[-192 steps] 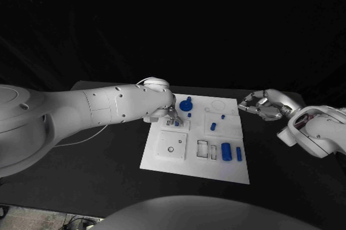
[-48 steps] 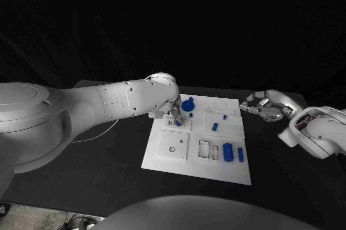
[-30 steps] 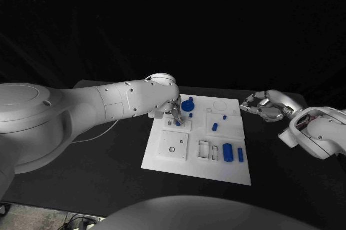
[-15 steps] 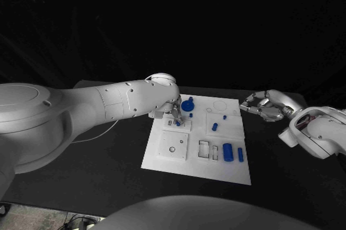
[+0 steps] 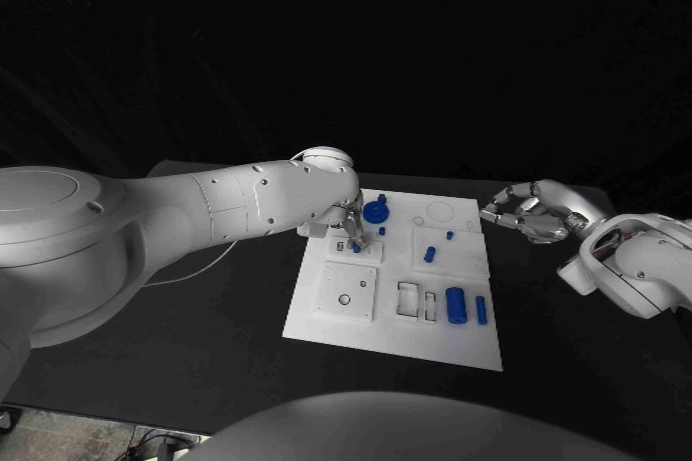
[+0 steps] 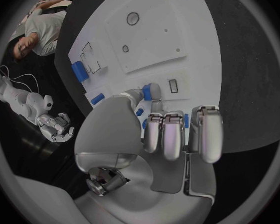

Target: Assemble the parts on the task board

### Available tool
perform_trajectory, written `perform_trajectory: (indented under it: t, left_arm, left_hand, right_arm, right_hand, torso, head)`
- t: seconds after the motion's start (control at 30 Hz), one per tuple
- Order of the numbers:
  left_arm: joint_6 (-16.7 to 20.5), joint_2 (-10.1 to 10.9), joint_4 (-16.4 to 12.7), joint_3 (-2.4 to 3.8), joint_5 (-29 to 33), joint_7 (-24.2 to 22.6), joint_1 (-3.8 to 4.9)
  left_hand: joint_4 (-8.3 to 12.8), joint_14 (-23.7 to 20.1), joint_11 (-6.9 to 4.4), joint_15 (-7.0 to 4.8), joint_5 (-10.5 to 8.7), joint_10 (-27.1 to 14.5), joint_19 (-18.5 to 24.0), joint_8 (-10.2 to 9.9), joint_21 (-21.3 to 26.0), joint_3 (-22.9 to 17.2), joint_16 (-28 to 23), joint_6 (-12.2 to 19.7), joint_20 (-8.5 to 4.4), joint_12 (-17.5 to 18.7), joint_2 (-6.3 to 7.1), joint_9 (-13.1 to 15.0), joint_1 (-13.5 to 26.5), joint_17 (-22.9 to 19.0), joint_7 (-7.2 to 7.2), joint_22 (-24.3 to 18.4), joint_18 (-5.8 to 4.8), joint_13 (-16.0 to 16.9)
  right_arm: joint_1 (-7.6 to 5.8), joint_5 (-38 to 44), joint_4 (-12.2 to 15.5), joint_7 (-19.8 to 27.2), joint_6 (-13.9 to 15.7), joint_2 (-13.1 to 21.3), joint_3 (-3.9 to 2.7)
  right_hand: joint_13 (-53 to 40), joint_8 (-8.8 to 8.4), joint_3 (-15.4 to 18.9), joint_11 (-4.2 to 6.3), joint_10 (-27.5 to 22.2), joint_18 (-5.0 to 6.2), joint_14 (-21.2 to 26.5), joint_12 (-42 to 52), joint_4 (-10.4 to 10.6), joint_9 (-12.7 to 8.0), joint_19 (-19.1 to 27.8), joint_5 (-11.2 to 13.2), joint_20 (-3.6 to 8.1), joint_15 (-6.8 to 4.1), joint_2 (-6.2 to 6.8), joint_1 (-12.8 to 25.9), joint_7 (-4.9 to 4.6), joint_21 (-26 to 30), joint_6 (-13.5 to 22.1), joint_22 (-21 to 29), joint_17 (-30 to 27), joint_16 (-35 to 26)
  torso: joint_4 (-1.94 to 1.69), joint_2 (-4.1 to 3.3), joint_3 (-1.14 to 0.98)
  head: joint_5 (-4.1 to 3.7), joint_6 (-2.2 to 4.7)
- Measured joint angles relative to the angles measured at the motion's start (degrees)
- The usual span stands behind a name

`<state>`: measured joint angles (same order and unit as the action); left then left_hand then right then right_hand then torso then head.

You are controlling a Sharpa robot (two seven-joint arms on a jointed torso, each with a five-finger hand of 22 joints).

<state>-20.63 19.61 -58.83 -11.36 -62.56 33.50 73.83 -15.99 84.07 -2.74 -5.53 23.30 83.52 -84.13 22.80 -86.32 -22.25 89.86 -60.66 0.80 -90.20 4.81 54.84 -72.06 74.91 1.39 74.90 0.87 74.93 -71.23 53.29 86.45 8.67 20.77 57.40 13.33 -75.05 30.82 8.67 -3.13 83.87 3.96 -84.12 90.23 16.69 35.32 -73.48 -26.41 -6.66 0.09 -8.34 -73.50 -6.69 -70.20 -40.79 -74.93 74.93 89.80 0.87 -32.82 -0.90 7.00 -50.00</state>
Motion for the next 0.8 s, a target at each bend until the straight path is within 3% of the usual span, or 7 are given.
perform_trajectory:
  t: [0.8]
  left_arm:
    - [0.2,1.1,-0.7,0.04,0.5,0.0,0.02]
  left_hand:
    - [0.2,0.0,-0.12,0.0,-0.13,0.1,0.0,0.2,0.0,0.2,0.0,0.1,0.0,0.0,-0.16,0.0,-0.2,0.0,0.13,0.0,0.0,0.0]
  right_arm:
    - [0.01,0.0,-0.3,0.0,0.0,-0.2,0.0]
  right_hand:
    - [0.0,0.0,0.0,-0.01,0.0,0.0,0.0,0.1,0.0,0.0,0.0,0.0,0.0,0.0,0.0,0.0,0.0,0.0,0.0,0.0,0.0,0.0]
  torso:
    - [0.0,0.02,-0.01]
  head:
    - [-0.25,0.0]
